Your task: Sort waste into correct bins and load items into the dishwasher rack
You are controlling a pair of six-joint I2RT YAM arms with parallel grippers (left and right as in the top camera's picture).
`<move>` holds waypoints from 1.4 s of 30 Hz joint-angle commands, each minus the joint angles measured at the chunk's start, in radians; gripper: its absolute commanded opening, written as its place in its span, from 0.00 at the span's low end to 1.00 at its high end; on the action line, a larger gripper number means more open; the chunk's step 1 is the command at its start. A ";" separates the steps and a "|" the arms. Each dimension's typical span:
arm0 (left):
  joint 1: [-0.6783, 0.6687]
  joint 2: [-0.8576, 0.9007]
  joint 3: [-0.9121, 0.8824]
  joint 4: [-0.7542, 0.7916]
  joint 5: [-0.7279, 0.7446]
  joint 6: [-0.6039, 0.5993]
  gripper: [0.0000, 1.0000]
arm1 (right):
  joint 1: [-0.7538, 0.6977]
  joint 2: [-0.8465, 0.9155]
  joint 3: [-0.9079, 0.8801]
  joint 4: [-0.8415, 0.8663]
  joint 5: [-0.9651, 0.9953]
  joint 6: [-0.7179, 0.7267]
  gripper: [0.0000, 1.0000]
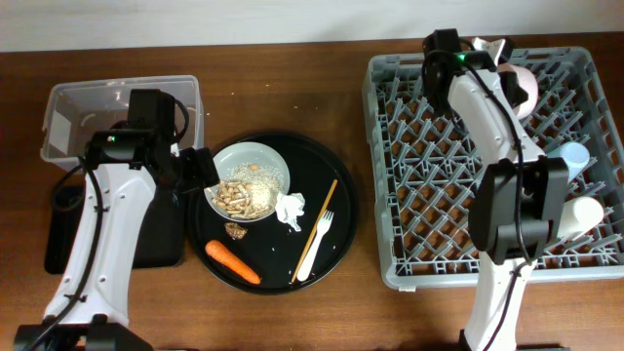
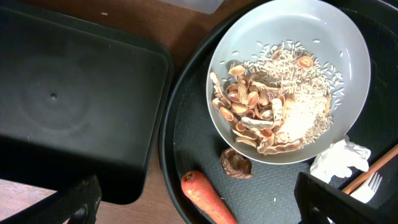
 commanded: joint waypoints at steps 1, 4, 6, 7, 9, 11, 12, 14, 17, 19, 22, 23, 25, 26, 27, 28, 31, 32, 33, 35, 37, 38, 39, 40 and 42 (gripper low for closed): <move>0.008 -0.019 0.001 -0.001 0.006 -0.010 0.99 | 0.065 0.029 -0.001 -0.036 -0.150 0.004 0.05; 0.008 -0.019 0.001 -0.001 0.006 -0.010 0.99 | 0.107 0.029 -0.001 -0.124 -0.262 0.004 0.24; 0.008 -0.019 0.001 -0.001 0.006 -0.010 0.99 | 0.130 0.014 0.002 -0.225 -0.268 0.072 0.35; 0.008 -0.019 0.001 -0.001 0.006 -0.010 0.99 | 0.136 -0.024 0.003 -0.262 -0.276 0.150 0.58; 0.008 -0.019 0.001 -0.001 0.006 -0.010 0.99 | 0.129 -0.207 0.003 -0.261 -0.406 0.157 0.68; 0.008 -0.019 0.001 -0.001 0.006 -0.010 0.99 | 0.099 -0.375 0.004 -0.254 -0.531 0.139 0.80; 0.008 -0.019 0.001 0.002 0.007 -0.010 0.99 | 0.054 -0.485 0.004 -0.256 -0.737 0.030 0.88; 0.007 -0.019 0.001 0.003 0.007 -0.010 0.99 | -0.018 -0.570 0.004 -0.324 -1.253 -0.254 0.93; -0.037 -0.019 -0.001 0.010 0.042 -0.008 0.99 | 0.003 -0.564 -0.046 -0.417 -1.484 -0.364 0.94; -0.110 -0.019 -0.009 0.014 0.045 -0.002 0.99 | -0.002 -0.563 -0.068 -0.446 -1.419 -0.356 0.94; -0.287 -0.014 -0.076 0.114 0.049 -0.004 0.95 | -0.038 -0.564 -0.068 -0.495 -1.363 -0.357 0.95; -0.343 0.001 -0.119 0.154 0.049 -0.011 0.93 | -0.043 -0.564 -0.068 -0.494 -1.363 -0.357 0.95; -0.395 0.052 -0.163 0.196 0.073 -0.011 0.93 | -0.043 -0.563 -0.068 -0.487 -1.363 -0.357 0.95; -0.414 0.099 -0.169 0.214 0.074 -0.010 0.89 | -0.043 -0.563 -0.068 -0.484 -1.363 -0.357 0.95; -0.419 0.144 -0.169 0.238 0.075 -0.011 0.82 | -0.043 -0.563 -0.068 -0.484 -1.363 -0.357 0.95; -0.421 0.193 -0.169 0.267 0.095 -0.010 0.76 | -0.043 -0.563 -0.068 -0.484 -1.363 -0.357 0.95; -0.421 0.271 -0.169 0.300 0.126 -0.010 0.56 | -0.043 -0.563 -0.068 -0.485 -1.363 -0.357 0.95; -0.421 0.282 -0.169 0.310 0.126 -0.011 0.47 | -0.043 -0.563 -0.068 -0.486 -1.363 -0.357 0.95; -0.421 0.286 -0.169 0.329 0.127 -0.011 0.44 | -0.043 -0.563 -0.068 -0.487 -1.363 -0.357 0.95; -0.421 0.297 -0.169 0.357 0.126 -0.010 0.43 | -0.043 -0.563 -0.068 -0.491 -1.363 -0.357 0.95; -0.421 0.304 -0.169 0.362 0.126 -0.011 0.37 | -0.043 -0.563 -0.068 -0.493 -1.363 -0.357 0.95; -0.421 0.312 -0.169 0.362 0.126 -0.010 0.36 | -0.043 -0.563 -0.068 -0.493 -1.363 -0.357 0.95; -0.421 0.329 -0.169 0.358 0.127 -0.011 0.36 | -0.043 -0.563 -0.068 -0.494 -1.363 -0.357 0.95; -0.421 0.335 -0.169 0.353 0.132 -0.011 0.30 | -0.043 -0.563 -0.068 -0.494 -1.363 -0.357 0.95; -0.421 0.335 -0.168 0.351 0.134 -0.010 0.14 | -0.043 -0.563 -0.068 -0.494 -1.363 -0.357 0.95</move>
